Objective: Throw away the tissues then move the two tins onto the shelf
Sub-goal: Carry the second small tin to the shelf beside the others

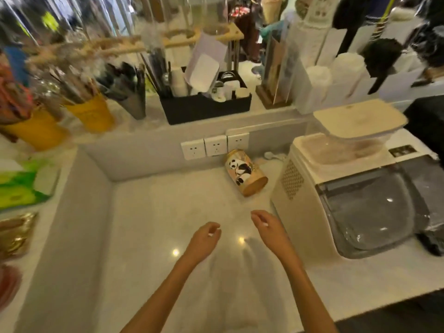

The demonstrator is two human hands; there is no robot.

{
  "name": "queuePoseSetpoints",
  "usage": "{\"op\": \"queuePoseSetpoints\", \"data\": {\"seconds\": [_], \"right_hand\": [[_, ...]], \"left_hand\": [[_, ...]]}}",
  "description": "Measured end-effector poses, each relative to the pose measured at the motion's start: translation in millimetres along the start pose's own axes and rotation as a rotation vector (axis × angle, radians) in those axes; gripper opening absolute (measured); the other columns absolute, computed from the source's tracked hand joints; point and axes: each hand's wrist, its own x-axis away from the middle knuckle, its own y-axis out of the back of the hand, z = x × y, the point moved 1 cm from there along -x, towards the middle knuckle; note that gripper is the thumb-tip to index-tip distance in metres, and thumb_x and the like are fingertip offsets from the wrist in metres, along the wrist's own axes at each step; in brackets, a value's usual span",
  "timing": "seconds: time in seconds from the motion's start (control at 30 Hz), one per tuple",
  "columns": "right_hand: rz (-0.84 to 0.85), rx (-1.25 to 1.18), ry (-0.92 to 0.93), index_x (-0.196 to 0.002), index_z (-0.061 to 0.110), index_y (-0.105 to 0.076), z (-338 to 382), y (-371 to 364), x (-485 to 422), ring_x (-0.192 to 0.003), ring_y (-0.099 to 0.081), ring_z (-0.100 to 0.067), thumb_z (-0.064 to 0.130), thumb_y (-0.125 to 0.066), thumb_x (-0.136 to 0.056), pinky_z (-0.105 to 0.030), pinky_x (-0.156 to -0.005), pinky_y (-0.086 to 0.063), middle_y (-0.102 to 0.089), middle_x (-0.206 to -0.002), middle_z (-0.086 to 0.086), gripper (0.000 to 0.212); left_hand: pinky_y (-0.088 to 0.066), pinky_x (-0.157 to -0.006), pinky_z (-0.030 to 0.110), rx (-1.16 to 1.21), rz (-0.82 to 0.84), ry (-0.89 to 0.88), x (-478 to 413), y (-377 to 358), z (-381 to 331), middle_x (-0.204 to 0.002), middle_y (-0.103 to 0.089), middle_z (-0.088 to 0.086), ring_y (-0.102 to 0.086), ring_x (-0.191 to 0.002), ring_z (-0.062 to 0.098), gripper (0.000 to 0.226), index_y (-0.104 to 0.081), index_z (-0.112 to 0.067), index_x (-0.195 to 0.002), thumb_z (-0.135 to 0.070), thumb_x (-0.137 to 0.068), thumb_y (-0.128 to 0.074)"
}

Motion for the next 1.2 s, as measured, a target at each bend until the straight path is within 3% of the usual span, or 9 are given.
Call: {"op": "queuePoseSetpoints", "data": {"seconds": [0.13,0.23,0.37,0.5,0.6,0.7,0.97,1.1,1.2], "right_hand": [[-0.08,0.052,0.058,-0.116,0.014,-0.063,33,10,-121,-0.104,-0.06,-0.024,0.029,-0.05,-0.096,-0.04,-0.09,-0.051,-0.063,-0.116,-0.008,0.028],[-0.127,0.19,-0.01,-0.134,0.013,-0.053,33,11,-194,-0.123,-0.051,-0.027,0.038,-0.047,-0.099,-0.036,-0.104,-0.04,-0.055,-0.135,-0.012,0.043],[0.024,0.088,-0.188,-0.141,0.016,-0.045,21,17,-253,-0.129,-0.049,-0.033,0.059,-0.044,-0.092,-0.047,-0.108,-0.037,-0.051,-0.144,-0.014,0.066],[0.246,-0.059,-0.284,-0.144,0.013,-0.039,18,3,-258,-0.12,-0.054,-0.03,0.077,-0.042,-0.083,-0.043,-0.103,-0.042,-0.051,-0.142,-0.016,0.089],[0.191,-0.092,-0.302,-0.142,0.01,-0.039,18,-18,-225,-0.113,-0.058,-0.03,0.078,-0.045,-0.079,-0.04,-0.091,-0.044,-0.055,-0.137,-0.019,0.093],[0.275,-0.157,-0.336,-0.142,0.009,-0.039,21,-40,-166,-0.112,-0.059,-0.03,0.08,-0.046,-0.077,-0.041,-0.095,-0.048,-0.056,-0.136,-0.018,0.096],[0.933,-0.212,-0.439,-0.141,0.033,-0.041,4,-114,70,-0.11,-0.067,-0.028,0.077,-0.059,-0.073,-0.055,-0.088,-0.056,-0.066,-0.127,-0.004,0.083],[1.216,-0.15,-0.399,-0.142,0.032,-0.043,5,-156,170,-0.114,-0.065,-0.024,0.065,-0.052,-0.086,-0.048,-0.093,-0.055,-0.067,-0.127,0.0,0.065],[1.44,-0.049,-0.373,-0.143,0.027,-0.04,14,-192,241,-0.12,-0.062,-0.027,0.051,-0.066,-0.084,-0.053,-0.1,-0.049,-0.063,-0.134,-0.007,0.069]], "left_hand": [[-0.047,-0.099,0.042,0.206,-0.009,0.151,-91,1,-50,-0.132,-0.058,0.016,-0.059,-0.115,0.032,0.035,-0.054,-0.009,-0.131,-0.027,-0.101,-0.047],[-0.047,-0.103,0.042,0.308,0.001,0.25,-144,-4,-71,-0.143,-0.049,0.013,-0.055,-0.122,0.03,0.053,-0.039,-0.012,-0.143,-0.039,-0.099,-0.05],[-0.051,-0.084,0.036,0.559,0.227,0.419,-180,-14,-83,-0.129,-0.055,0.01,-0.056,-0.109,0.026,0.069,-0.034,-0.019,-0.142,-0.06,-0.09,-0.054],[-0.059,-0.063,0.02,0.775,0.291,0.285,-184,-27,-81,-0.118,-0.06,-0.004,-0.064,-0.096,0.011,0.052,-0.035,-0.026,-0.137,-0.042,-0.094,-0.059],[-0.058,-0.074,0.022,0.828,0.168,0.237,-159,-31,-65,-0.13,-0.057,-0.002,-0.062,-0.11,0.015,0.075,-0.026,-0.023,-0.147,-0.037,-0.088,-0.069],[-0.051,-0.091,0.033,0.855,0.062,0.273,-97,-26,-33,-0.145,-0.047,0.004,-0.053,-0.126,0.024,0.099,-0.012,-0.03,-0.15,-0.043,-0.078,-0.079],[-0.053,-0.099,0.047,1.007,-0.061,0.245,171,-26,95,-0.143,-0.048,0.004,-0.062,-0.121,0.025,0.105,-0.01,-0.05,-0.144,-0.035,-0.073,-0.086],[-0.053,-0.1,0.046,1.139,-0.301,0.281,292,-52,142,-0.146,-0.046,0.005,-0.059,-0.123,0.024,0.113,-0.013,-0.042,-0.15,-0.027,-0.068,-0.089],[-0.056,-0.096,0.039,1.241,-0.56,0.281,379,-80,167,-0.141,-0.049,-0.001,-0.062,-0.119,0.017,0.11,-0.014,-0.038,-0.151,-0.024,-0.07,-0.087]]}}
